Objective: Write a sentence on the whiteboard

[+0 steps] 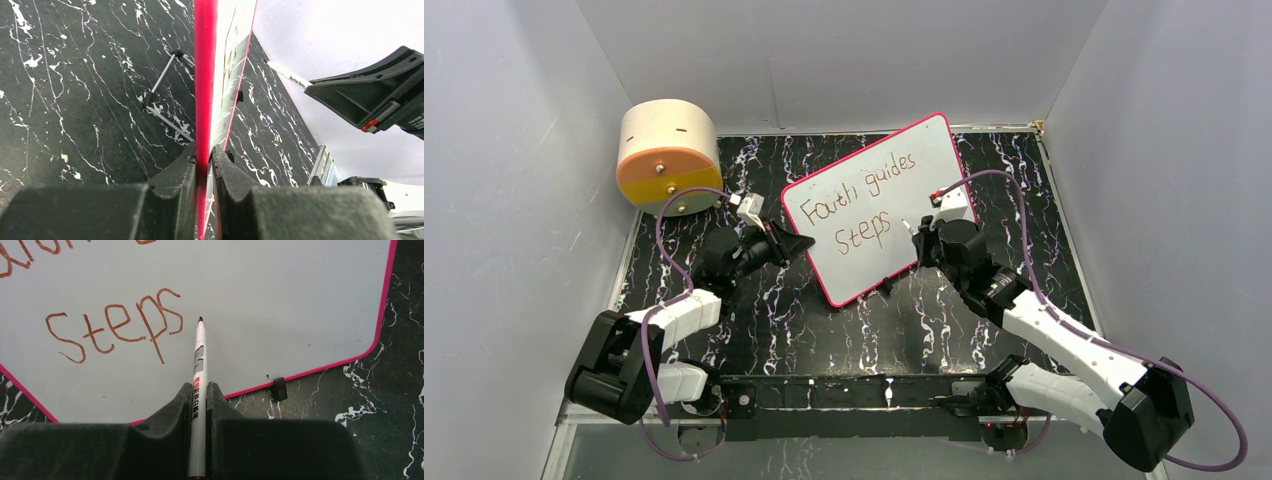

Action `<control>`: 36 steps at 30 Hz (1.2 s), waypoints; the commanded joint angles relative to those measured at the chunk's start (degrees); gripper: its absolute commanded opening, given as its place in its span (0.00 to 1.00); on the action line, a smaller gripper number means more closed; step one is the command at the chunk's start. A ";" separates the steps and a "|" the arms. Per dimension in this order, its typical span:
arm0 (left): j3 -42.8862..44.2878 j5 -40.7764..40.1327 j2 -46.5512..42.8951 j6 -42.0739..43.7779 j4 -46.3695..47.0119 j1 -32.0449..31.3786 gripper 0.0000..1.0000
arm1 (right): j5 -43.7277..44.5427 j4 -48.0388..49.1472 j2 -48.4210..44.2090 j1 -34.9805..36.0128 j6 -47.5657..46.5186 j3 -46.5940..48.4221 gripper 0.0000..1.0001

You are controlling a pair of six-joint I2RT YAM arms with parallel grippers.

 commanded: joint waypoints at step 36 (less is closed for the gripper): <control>20.66 -40.10 -21.96 8.81 -69.71 -0.09 0.70 | 2.63 -12.64 -21.07 -0.18 0.26 4.78 0.00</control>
